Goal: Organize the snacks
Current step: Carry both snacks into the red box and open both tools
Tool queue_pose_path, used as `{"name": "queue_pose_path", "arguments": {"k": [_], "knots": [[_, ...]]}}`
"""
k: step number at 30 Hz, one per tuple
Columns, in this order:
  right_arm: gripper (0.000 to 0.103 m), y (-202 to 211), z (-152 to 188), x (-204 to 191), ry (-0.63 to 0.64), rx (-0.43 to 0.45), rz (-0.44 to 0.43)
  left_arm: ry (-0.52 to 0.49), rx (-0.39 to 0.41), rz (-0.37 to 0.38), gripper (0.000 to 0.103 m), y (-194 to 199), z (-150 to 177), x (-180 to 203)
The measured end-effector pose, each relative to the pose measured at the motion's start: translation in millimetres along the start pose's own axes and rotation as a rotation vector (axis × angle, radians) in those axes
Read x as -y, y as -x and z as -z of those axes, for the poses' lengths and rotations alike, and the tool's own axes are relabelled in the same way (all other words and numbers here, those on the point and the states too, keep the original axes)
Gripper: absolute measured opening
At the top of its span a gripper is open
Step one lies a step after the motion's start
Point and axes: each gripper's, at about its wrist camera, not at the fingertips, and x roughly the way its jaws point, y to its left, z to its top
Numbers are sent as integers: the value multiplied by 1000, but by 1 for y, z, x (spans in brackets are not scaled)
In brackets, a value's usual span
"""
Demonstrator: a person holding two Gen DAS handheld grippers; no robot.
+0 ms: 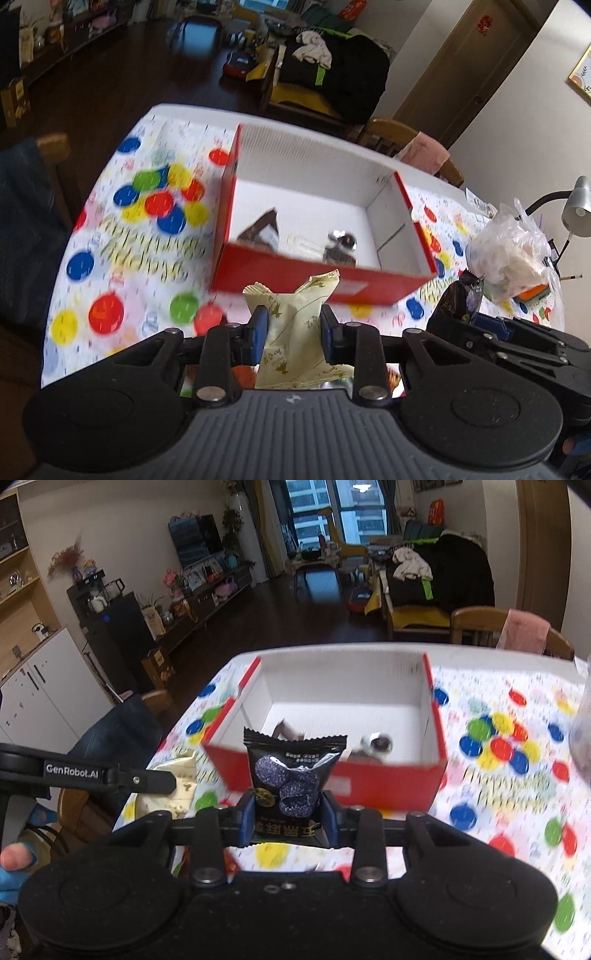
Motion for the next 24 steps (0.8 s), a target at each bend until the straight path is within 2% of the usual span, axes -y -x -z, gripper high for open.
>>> {"name": "queue_pose_path", "arguments": {"k": [9, 24], "knots": [[35, -28, -42, 27, 7, 4, 13, -26, 18, -31, 29, -26, -45, 16], [35, -100, -84, 66, 6, -109, 29, -41, -16, -146, 29, -100, -112, 22]]}}
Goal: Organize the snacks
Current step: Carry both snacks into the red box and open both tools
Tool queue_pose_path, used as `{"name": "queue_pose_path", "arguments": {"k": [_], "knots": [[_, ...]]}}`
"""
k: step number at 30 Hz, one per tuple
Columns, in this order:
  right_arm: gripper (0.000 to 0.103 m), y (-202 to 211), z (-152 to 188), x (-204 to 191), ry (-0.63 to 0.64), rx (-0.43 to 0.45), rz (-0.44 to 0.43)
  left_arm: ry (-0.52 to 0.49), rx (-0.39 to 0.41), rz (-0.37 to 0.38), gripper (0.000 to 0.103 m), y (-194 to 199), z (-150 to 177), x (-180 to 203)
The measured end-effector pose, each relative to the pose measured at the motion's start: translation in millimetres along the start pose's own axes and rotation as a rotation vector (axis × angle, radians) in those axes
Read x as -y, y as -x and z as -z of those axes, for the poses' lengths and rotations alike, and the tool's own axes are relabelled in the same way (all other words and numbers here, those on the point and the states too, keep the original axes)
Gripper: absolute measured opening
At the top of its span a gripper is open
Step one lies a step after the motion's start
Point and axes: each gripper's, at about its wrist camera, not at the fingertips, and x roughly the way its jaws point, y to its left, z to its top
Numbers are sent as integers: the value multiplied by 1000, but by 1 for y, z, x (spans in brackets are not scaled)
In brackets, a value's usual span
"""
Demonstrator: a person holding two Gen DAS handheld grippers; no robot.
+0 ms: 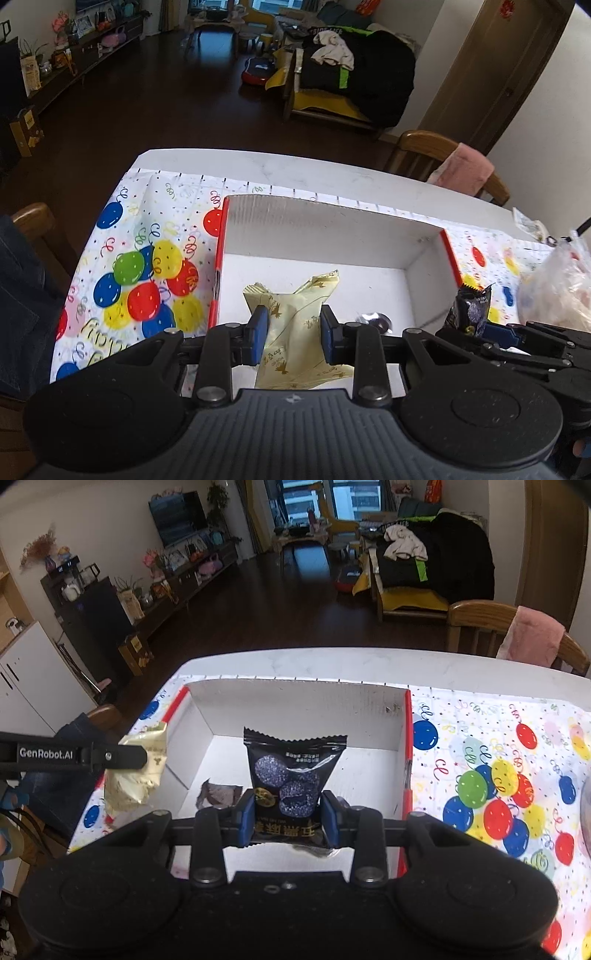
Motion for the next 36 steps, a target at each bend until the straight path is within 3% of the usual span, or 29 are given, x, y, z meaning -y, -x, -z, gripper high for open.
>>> {"name": "queue_pose_path", "arguments": {"k": [10, 19, 27, 36], "knots": [[36, -59, -15, 4, 27, -143, -9, -8, -79, -87, 29, -51, -23, 4], [36, -97, -16, 6, 52, -274, 0, -23, -143, -97, 29, -82, -31, 5], [37, -111, -10, 8, 45, -329, 26, -64, -184, -118, 29, -95, -26, 7], [40, -107, -12, 10, 53, -312, 27, -68, -169, -112, 29, -88, -20, 3]]}}
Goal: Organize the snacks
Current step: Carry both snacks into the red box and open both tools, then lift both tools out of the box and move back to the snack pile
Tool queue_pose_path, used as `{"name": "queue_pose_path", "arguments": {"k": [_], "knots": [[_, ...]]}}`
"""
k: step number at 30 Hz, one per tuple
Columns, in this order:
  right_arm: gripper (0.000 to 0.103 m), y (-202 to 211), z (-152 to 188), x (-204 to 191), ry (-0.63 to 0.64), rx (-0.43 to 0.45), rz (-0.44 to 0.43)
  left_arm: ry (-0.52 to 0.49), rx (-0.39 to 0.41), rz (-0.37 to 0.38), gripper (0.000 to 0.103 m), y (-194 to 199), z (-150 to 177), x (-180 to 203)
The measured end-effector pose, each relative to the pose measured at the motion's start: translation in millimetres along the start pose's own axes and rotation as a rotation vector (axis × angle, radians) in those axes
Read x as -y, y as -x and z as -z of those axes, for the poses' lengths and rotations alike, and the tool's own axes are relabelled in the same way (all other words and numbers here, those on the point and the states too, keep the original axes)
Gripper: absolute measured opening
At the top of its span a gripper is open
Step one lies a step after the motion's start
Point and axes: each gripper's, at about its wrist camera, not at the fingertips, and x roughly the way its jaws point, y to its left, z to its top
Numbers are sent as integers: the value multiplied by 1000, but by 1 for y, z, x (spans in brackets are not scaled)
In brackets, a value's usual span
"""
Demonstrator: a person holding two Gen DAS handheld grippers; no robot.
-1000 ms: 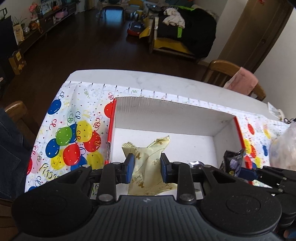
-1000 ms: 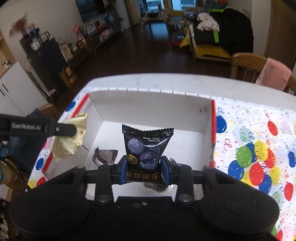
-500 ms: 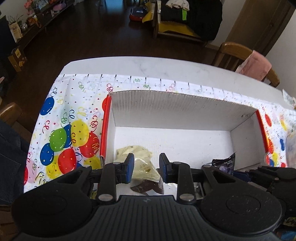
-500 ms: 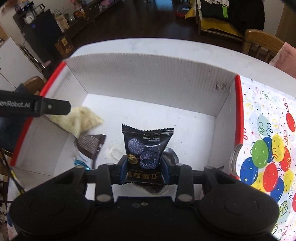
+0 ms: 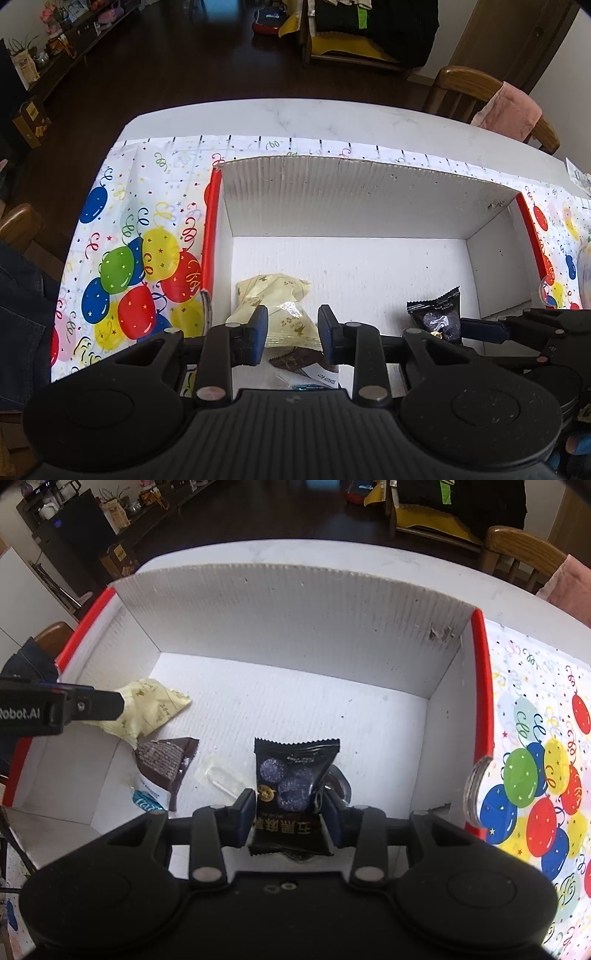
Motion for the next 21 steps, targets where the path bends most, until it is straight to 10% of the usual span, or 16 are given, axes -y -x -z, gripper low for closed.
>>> {"name": "queue_pose_path", "arguments": {"k": [21], "knots": [[49, 80, 34, -17, -35, 172, -51, -26, 84, 66, 29, 63, 44, -4]]}}
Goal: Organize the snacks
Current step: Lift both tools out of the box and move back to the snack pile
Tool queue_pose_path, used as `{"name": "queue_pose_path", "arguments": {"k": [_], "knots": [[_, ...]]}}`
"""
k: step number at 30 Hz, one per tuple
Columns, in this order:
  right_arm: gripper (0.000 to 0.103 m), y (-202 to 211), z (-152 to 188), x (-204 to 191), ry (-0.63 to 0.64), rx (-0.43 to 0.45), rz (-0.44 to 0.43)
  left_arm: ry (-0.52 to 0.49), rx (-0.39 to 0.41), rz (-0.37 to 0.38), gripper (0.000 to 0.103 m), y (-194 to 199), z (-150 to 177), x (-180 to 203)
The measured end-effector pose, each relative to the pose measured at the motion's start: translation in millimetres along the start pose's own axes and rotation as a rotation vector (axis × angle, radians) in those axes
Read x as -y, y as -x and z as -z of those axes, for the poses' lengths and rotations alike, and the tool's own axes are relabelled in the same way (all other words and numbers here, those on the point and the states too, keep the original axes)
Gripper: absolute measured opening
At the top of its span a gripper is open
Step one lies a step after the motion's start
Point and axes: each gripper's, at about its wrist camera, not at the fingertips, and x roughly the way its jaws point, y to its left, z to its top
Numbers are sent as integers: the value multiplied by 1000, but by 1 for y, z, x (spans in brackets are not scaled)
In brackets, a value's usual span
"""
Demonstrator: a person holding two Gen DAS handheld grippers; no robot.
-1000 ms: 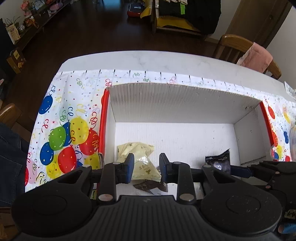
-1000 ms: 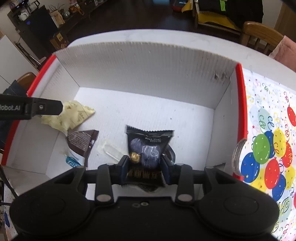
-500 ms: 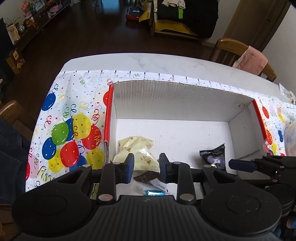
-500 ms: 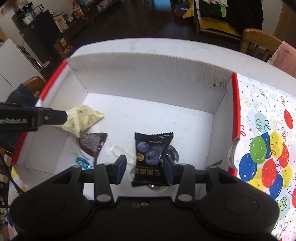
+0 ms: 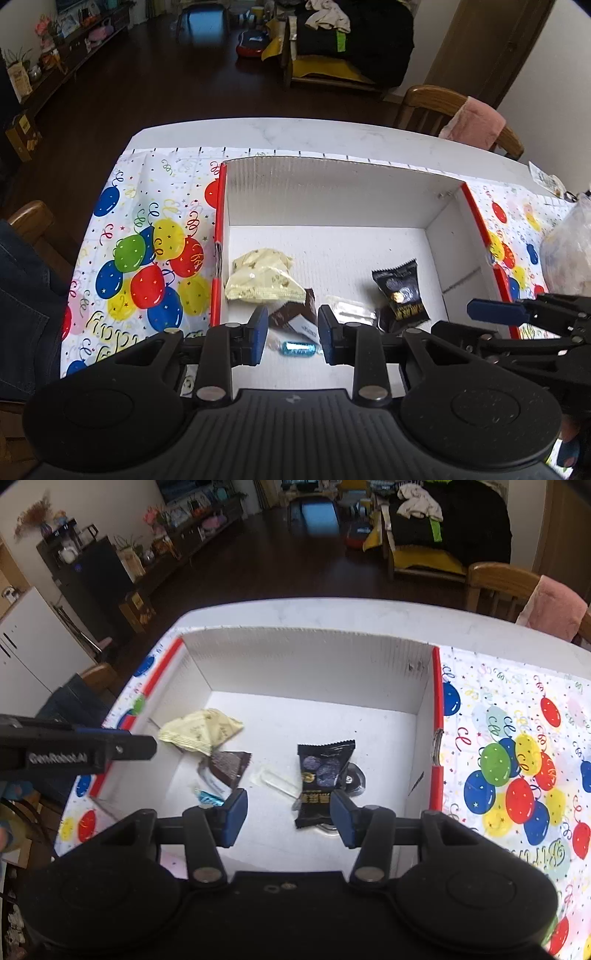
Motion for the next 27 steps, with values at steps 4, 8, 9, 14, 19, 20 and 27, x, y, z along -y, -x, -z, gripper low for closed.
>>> {"name": "queue_pose_path", "arguments": {"k": [4, 8, 9, 14, 19, 20, 27], "knots": [[52, 19, 9, -8, 2, 35, -13, -14, 30, 10, 29, 18, 13, 0], [58, 36, 18, -16, -3, 68, -21, -21, 59, 9, 29, 33, 25, -2], [61, 40, 20, -18, -4, 80, -21, -24, 64, 10, 29, 37, 28, -3], [63, 58, 33, -29, -12, 122, -31, -30, 79, 43, 29, 52, 43, -7], [74, 74, 48, -40, -21, 158, -39, -36, 100, 62, 31, 68, 57, -13], [75, 78, 51, -42, -23, 166, -42, -36, 103, 67, 34, 71, 60, -14], [86, 94, 73, -55, -35, 222, -46, -48, 138, 92, 57, 93, 82, -20]]}}
